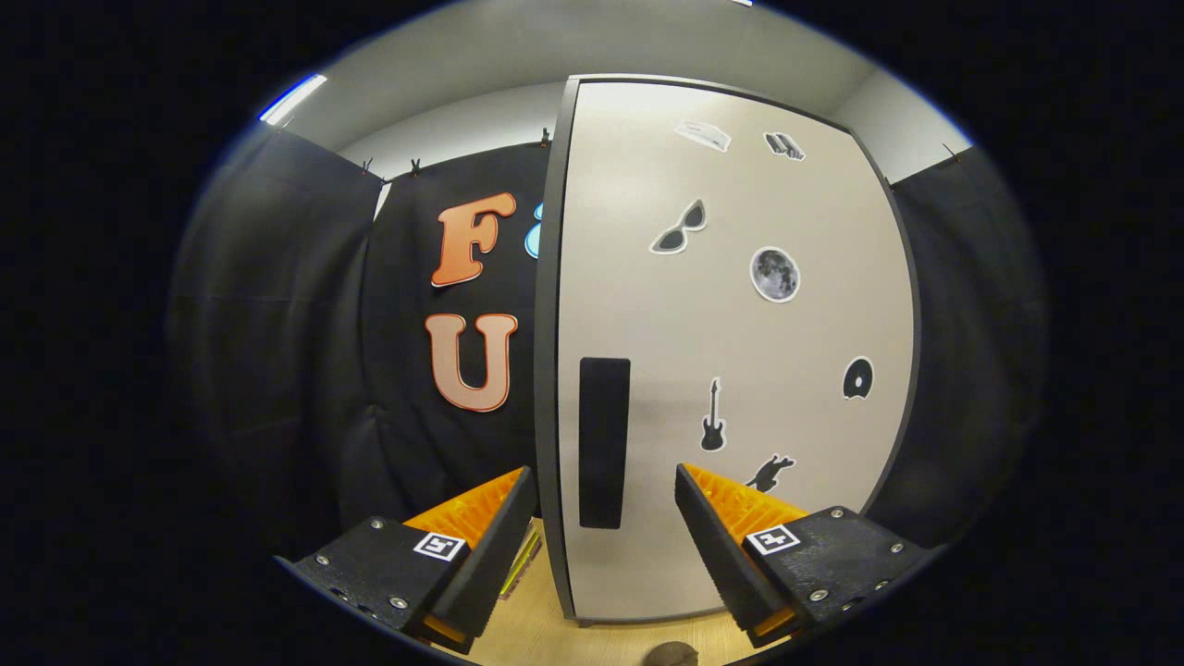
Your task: Open the shoe cabinet door, grab the shoes and put them into the shoe cabinet, then close the shoe cabinet door.
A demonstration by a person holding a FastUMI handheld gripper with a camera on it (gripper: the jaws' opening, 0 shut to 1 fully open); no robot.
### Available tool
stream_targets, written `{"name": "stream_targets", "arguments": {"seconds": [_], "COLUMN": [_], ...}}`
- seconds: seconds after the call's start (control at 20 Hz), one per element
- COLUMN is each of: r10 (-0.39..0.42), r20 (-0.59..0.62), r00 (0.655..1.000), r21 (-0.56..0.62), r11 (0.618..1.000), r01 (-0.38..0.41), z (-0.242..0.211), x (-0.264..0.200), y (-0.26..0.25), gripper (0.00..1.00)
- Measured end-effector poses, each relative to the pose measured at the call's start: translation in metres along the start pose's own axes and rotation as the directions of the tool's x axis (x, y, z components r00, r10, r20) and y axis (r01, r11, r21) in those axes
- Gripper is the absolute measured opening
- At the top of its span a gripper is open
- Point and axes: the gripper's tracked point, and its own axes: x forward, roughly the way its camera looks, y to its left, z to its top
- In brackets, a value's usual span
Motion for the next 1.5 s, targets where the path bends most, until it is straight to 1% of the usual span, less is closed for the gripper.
{"name": "stream_targets", "arguments": {"seconds": [0.2, 0.3, 0.4, 0.45, 0.6, 0.65, 0.8, 0.95, 1.15, 1.5], "r10": [-0.010, -0.007, -0.015, -0.022, -0.037, -0.033, -0.024, -0.037, -0.051, -0.043], "r20": [-0.004, -0.016, -0.026, -0.027, -0.026, -0.032, -0.031, -0.039, -0.041, -0.037], "r00": [1.000, 1.000, 1.000, 0.999, 0.999, 0.999, 0.999, 0.999, 0.998, 0.998], "r21": [0.003, 0.001, 0.009, 0.009, 0.016, 0.027, 0.033, 0.051, 0.093, 0.117], "r11": [1.000, 1.000, 1.000, 1.000, 0.999, 0.999, 0.999, 0.998, 0.994, 0.992], "r01": [0.010, 0.007, 0.016, 0.023, 0.038, 0.034, 0.025, 0.039, 0.054, 0.047], "z": [-0.003, -0.006, -0.008, -0.008, -0.006, -0.007, -0.007, -0.008, -0.008, -0.009], "x": [0.024, 0.033, 0.039, 0.042, 0.046, 0.047, 0.045, 0.036, 0.010, -0.031], "y": [0.003, 0.006, 0.005, 0.004, -0.002, -0.002, -0.003, -0.006, -0.010, -0.027], "gripper": [0.93, 0.88, 0.73, 0.61, 0.48, 0.39, 0.35, 0.29, 0.29, 0.28]}}
